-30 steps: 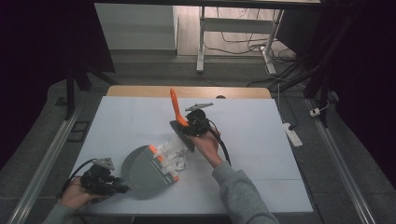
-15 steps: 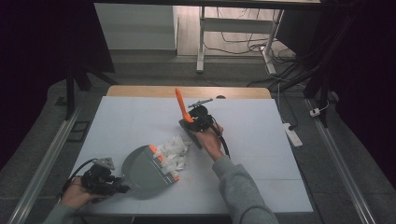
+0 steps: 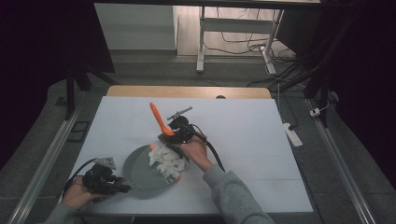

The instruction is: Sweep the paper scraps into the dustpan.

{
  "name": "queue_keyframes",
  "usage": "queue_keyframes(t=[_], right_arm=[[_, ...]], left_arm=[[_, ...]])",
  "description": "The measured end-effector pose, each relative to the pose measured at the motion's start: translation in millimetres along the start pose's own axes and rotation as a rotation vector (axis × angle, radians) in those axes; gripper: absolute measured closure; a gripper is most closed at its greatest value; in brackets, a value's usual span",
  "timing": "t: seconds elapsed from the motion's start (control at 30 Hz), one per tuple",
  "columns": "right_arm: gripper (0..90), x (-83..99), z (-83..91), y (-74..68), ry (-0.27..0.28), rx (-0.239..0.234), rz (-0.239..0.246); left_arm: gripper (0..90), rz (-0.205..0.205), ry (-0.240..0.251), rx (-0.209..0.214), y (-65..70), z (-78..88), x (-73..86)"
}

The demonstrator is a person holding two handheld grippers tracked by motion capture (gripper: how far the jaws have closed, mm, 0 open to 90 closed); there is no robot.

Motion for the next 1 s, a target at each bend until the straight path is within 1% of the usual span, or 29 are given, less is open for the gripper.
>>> queue_keyframes(t=[0.03,0.1,0.13,0.2,0.23,0.27,0.3,0.33,0.37,0.43,0.47,0.5,0.53,0.67,0.73,0.83,0.9,0.93,0.97,1.0], right_arm=[[70.0,0.2,-0.4,-5.1,0.002,-0.013,0.003],[69.9,0.7,-1.3,-15.1,0.000,-0.027,0.027],[70.0,0.3,-1.5,-19.9,0.003,-0.038,0.032],[69.9,-1.2,0.3,-29.1,0.014,-0.076,0.034],[70.0,-2.4,2.1,-32.4,0.020,-0.083,0.040],[69.9,-4.1,4.5,-33.6,0.031,-0.076,0.057],[69.9,-8.8,11.7,-32.5,0.065,-0.071,0.051],[69.9,-8.8,11.7,-32.5,0.065,-0.071,0.051],[69.9,-11.2,16.2,-29.8,0.082,-0.065,0.044],[69.9,-14.9,25.8,-21.4,0.115,-0.028,0.041],[69.9,-15.8,30.7,-16.6,0.128,-0.017,0.033],[69.9,-16.3,39.9,-7.0,0.146,0.000,0.014],[69.9,-16.3,39.9,-7.0,0.146,0.000,0.014],[69.9,-13.0,55.1,11.0,0.170,0.036,-0.015],[69.9,-8.5,59.2,18.9,0.165,0.057,-0.023],[69.9,1.9,59.6,28.6,0.141,0.085,-0.035],[69.9,10.0,56.4,33.1,0.114,0.098,-0.048],[69.9,17.3,50.7,34.6,0.090,0.102,-0.059],[69.9,17.3,50.7,34.6,0.090,0.102,-0.059],[69.9,20.2,46.8,33.7,0.079,0.093,-0.067]], left_arm=[[62.0,-0.001,-0.002,-0.001,0.0,0.0,0.0],[62.0,-0.001,-0.002,-0.002,0.2,0.1,0.0],[62.0,-0.001,-0.002,-0.002,0.0,0.0,0.0],[62.0,-0.001,-0.001,-0.001,0.0,-0.1,-0.1],[62.0,-0.001,-0.002,-0.001,0.0,-0.1,-0.1],[62.0,-0.001,-0.002,-0.002,0.1,-0.2,-0.2],[62.0,-0.002,-0.002,-0.003,0.1,-0.3,-0.2],[62.0,-0.002,-0.001,-0.004,0.1,-0.2,-0.2],[62.0,-0.002,-0.001,-0.004,0.1,-0.3,-0.1],[62.0,-0.002,-0.001,-0.004,0.1,-0.2,-0.1],[62.0,-0.002,-0.001,-0.003,0.0,-0.2,-0.1],[62.0,-0.003,-0.001,-0.003,0.0,-0.2,-0.1],[62.0,-0.003,-0.001,-0.003,0.0,-0.2,-0.1],[62.0,-0.001,-0.001,-0.005,0.5,0.1,0.0],[62.0,-0.001,-0.001,-0.005,0.5,0.2,0.1],[62.0,-0.001,-0.001,-0.005,0.5,0.2,0.0],[62.0,-0.002,-0.002,-0.005,0.4,0.1,-0.1],[62.0,-0.001,-0.001,-0.004,0.3,-0.1,-0.1],[62.0,-0.001,-0.001,-0.004,0.3,-0.2,-0.2],[62.0,0.000,0.001,-0.004,0.3,-0.5,-0.4]])
Point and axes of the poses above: each handheld gripper's, and its own axes: z roughly backward along the jaws, x roughly out of its underside, y roughly to its right, the point moved 6 cm from there along -z, roughly forward along the jaws, and after that the axes turned 4 degrees about x, right-handed, at the moved point
